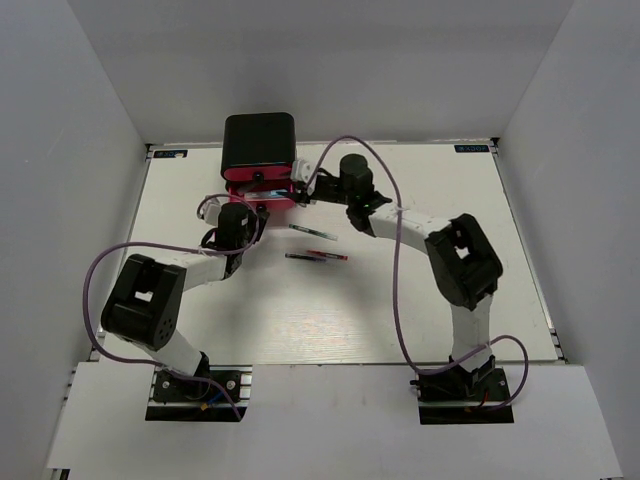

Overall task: Sort the stationery into containers
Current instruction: Close the drawer in the storage box.

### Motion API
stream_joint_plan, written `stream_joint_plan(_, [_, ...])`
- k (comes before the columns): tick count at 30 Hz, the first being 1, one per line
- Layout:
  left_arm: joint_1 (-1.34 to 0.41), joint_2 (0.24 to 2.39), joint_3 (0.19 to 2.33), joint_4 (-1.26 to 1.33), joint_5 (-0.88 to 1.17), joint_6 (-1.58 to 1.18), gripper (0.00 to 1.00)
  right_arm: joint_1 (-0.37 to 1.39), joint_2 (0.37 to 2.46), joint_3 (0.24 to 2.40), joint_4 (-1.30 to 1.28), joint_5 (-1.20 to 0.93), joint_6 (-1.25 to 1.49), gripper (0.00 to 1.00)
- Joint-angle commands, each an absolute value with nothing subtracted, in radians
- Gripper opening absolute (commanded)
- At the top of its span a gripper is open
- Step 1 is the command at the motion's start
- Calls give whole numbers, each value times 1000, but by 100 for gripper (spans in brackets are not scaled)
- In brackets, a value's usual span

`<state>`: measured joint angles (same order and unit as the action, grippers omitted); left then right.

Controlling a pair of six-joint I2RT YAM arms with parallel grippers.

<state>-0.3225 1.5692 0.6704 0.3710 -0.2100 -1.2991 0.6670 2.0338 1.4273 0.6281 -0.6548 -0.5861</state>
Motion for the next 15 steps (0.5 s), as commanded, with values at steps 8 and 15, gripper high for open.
stream_joint_plan(8, [-308,1644,787,379,-230,-1298,34,554,1726,1123,792,-634,-477,50])
stream_joint_plan(15, [-299,1663,816,408,-239,-1298,35,480,1611,916,750,-624,-498,50])
